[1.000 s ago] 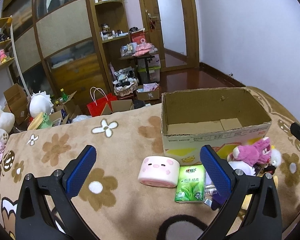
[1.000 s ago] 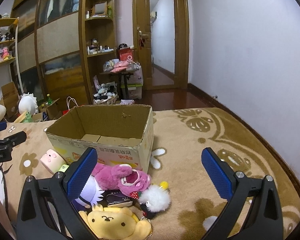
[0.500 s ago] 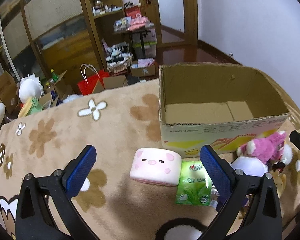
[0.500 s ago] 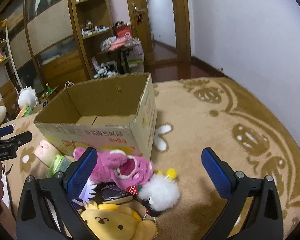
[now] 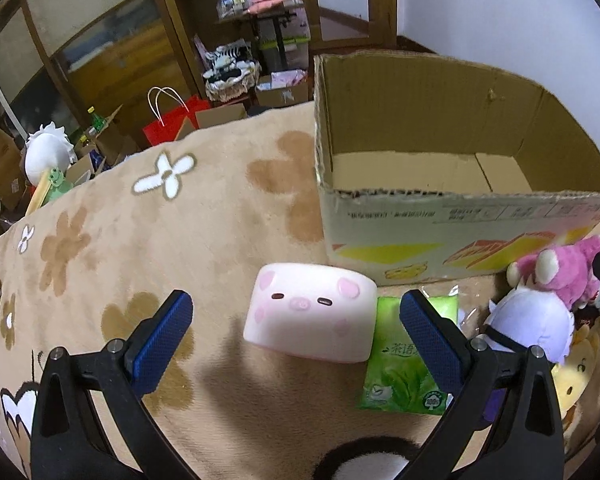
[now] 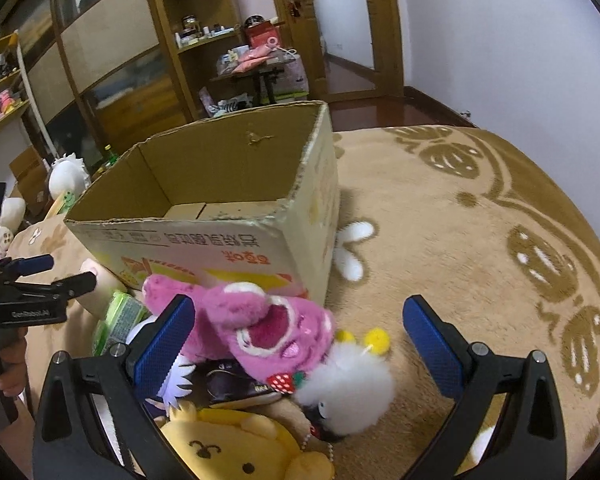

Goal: Organize soft objects
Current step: 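Reach the left tool to the pink pig roll while the right tool reaches the pink bear, then close the left tool on the pig roll while the right tool grips the pink bear, then lift both items over the box and open both tools to drop them in, then withdraw both tools and move toward the green tissue pack and white chick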

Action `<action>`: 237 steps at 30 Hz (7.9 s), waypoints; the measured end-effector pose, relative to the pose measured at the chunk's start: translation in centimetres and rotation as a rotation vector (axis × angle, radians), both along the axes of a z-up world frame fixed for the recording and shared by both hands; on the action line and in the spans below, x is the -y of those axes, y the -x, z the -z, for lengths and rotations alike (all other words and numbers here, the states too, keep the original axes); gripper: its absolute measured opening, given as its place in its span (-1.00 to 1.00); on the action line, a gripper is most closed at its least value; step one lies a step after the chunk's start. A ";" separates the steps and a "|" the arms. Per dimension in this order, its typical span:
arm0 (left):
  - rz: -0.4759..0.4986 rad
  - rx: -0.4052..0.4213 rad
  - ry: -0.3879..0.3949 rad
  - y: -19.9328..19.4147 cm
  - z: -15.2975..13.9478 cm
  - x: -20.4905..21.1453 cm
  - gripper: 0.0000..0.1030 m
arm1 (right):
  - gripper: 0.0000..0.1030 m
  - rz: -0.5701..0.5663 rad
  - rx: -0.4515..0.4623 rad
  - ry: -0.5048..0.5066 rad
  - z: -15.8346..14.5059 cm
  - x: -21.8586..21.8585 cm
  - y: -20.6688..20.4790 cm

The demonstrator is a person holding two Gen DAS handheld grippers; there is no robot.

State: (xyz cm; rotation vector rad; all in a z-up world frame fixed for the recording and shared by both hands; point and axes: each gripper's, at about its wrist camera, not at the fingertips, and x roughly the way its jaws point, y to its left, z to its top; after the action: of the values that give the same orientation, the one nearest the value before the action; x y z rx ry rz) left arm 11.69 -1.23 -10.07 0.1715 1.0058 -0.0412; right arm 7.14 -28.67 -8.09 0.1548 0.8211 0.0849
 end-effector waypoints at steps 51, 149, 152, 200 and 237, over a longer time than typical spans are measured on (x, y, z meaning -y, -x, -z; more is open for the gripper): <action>-0.034 -0.099 0.110 0.2 1.5 -1.0 -0.16 | 0.88 -0.058 -0.056 -0.017 2.4 -3.6 -2.0; 0.164 0.400 0.125 -0.1 -6.8 4.6 0.06 | 0.86 -0.071 0.360 0.031 -6.3 -3.0 -3.9; 0.165 0.371 0.134 -0.3 -6.3 4.7 0.11 | 0.86 -0.077 0.341 0.031 -5.9 -2.9 -4.2; 0.041 0.193 0.095 4.9 -6.9 1.1 0.89 | 1.00 0.007 0.196 -0.003 -6.4 -0.8 2.0; -0.041 -0.058 0.087 0.5 0.0 1.1 0.88 | 1.00 0.146 -0.111 -0.115 1.4 2.2 -0.8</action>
State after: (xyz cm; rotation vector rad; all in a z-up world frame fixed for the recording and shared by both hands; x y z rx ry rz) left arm 11.22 -2.30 -10.05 0.0701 1.0630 -0.0525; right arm 7.99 -30.86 -9.44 0.3297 0.9139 -0.0140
